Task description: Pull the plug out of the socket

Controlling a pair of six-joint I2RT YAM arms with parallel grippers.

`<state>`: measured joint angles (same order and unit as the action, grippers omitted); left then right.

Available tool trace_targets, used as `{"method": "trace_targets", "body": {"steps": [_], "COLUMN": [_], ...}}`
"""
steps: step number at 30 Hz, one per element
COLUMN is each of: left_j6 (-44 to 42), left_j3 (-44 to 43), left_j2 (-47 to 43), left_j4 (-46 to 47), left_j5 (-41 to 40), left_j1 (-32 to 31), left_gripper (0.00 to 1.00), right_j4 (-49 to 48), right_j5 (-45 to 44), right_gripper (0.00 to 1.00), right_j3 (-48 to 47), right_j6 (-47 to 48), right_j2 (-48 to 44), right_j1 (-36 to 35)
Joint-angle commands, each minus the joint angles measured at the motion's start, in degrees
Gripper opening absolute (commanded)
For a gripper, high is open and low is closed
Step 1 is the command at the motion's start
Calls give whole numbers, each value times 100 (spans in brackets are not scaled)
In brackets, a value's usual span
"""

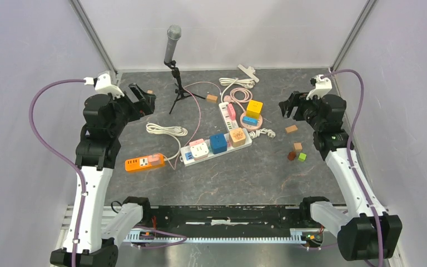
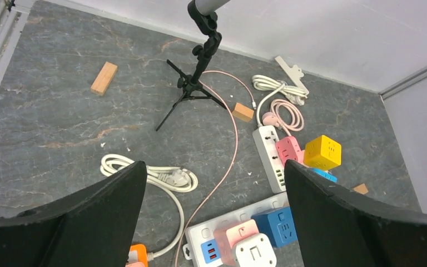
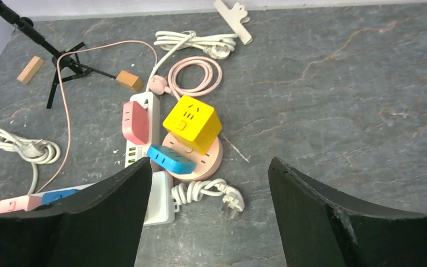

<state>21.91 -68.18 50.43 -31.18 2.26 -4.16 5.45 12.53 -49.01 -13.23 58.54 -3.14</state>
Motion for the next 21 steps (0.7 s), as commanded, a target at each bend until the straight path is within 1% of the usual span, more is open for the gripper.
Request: {"method": "trace_targets", "body": {"steps": [1,5,8,9,10,12,13,14,16,18,21], "left_j6": [214,314,547,632,660,771,963,1166,1492,1525,1427], "left_j3": [171,549,660,688,728,878,1009,1147,1477,1674,1930], "left_j2": [-162,-189,-127,-103,-77,36,81,105,144,193,278], "left_j4": [280,864,1074,1170,1293,1844,2129,2525,3075,3233,3154], "left_j5": [323,1108,1436,1660,1988,3051,3457,3643,3641,3403,2916], "left_j1": [-5,-5,-8,-13,-7,-21,-100,-199,-472,-799,-1335], "left_gripper": [100,100,100,100,100,100,100,100,100,100,100], "right_j4": [-200,-429,-501,-501,-720,-883,-929,-928,-734,-322,175], "right_j5": [398,716,689,615,584,513,442,321,-129,-615,-1204], "right_gripper": [82,83,95,98,98,98,98,98,98,98,98], "right_j3": [123,341,447,490,529,637,669,678,615,436,140], "right_j6": [-310,-569,-576,-569,-570,-581,-581,-578,-573,-547,-456], "right_j2": [-52,12,56,48,44,43,58,90,196,382,703], "right_j1": [-76,-271,-633,-781,-915,-1192,-1340,-1466,-1772,-2099,-2604]}}
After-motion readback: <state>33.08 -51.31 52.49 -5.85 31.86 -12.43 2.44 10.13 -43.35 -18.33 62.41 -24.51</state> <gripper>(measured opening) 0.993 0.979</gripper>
